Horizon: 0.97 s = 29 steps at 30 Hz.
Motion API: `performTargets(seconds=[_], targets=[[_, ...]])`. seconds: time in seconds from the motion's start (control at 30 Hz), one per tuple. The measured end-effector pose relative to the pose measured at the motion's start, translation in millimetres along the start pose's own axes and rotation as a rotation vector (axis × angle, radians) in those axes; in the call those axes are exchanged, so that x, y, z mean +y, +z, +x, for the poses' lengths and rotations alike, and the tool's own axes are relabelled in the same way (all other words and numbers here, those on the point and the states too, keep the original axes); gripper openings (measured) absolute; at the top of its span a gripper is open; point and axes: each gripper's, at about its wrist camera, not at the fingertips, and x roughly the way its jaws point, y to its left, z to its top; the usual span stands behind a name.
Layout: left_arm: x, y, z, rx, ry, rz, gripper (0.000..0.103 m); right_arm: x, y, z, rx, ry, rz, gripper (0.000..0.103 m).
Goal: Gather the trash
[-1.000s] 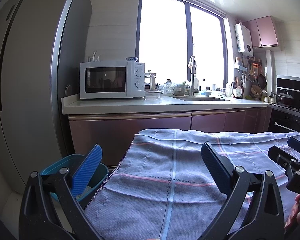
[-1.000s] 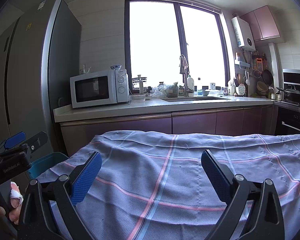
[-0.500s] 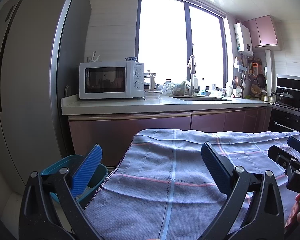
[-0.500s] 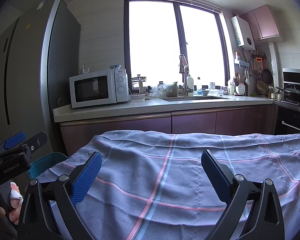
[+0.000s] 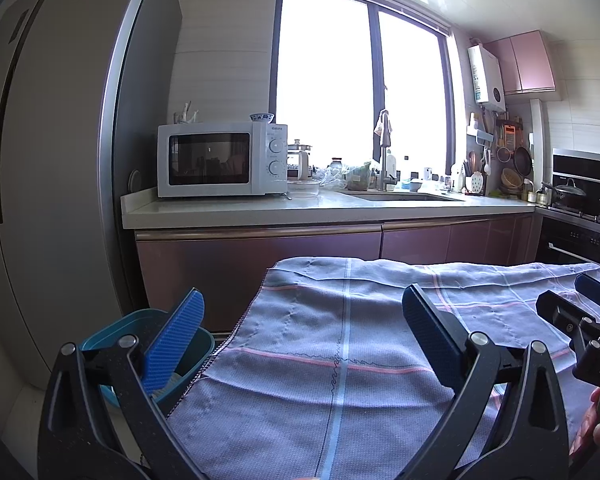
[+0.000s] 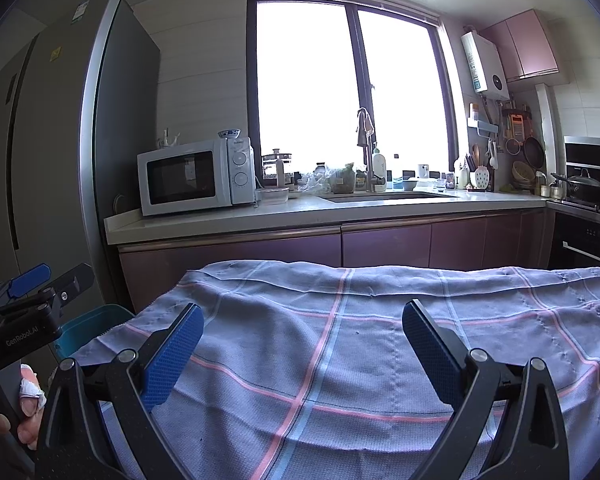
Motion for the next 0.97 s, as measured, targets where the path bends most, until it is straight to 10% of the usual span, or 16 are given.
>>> performTargets(seconds=[0.7, 0.97], targets=[[-7.8, -4.3, 9.0, 0.031, -0.022, 0.021, 0.098, -4.6, -5.0, 2.3, 0.014, -0.009, 0.020, 0.096], [-28.0, -11.7, 82.4, 0.342, -0.130, 0.051, 0.098, -34.2, -6.8, 27.6, 0.175, -0.036, 0.039, 0.096]])
